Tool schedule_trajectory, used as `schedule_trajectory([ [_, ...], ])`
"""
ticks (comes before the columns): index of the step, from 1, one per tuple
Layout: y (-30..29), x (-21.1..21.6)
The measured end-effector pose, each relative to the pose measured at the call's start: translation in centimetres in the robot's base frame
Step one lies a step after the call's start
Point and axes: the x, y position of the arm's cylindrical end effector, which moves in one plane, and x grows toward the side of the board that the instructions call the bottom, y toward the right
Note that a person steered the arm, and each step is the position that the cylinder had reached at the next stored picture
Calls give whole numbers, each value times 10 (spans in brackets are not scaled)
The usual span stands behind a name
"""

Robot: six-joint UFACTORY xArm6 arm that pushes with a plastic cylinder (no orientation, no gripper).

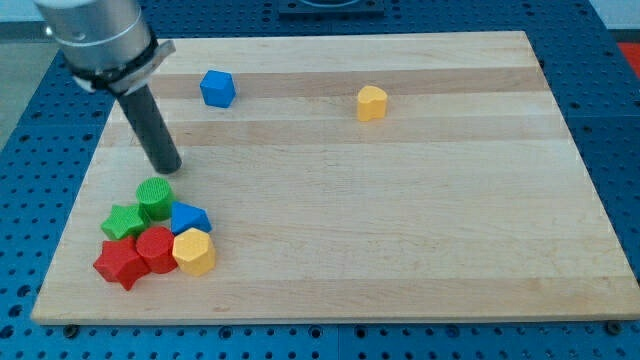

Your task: Move the blue cube into the blue triangle

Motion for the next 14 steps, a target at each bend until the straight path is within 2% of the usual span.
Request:
schedule_trajectory([
  [3, -58, -138],
  [4, -37, -179],
  [5, 5, -187],
  [7, 45, -143],
  [12, 42, -29],
  [14, 42, -2],
])
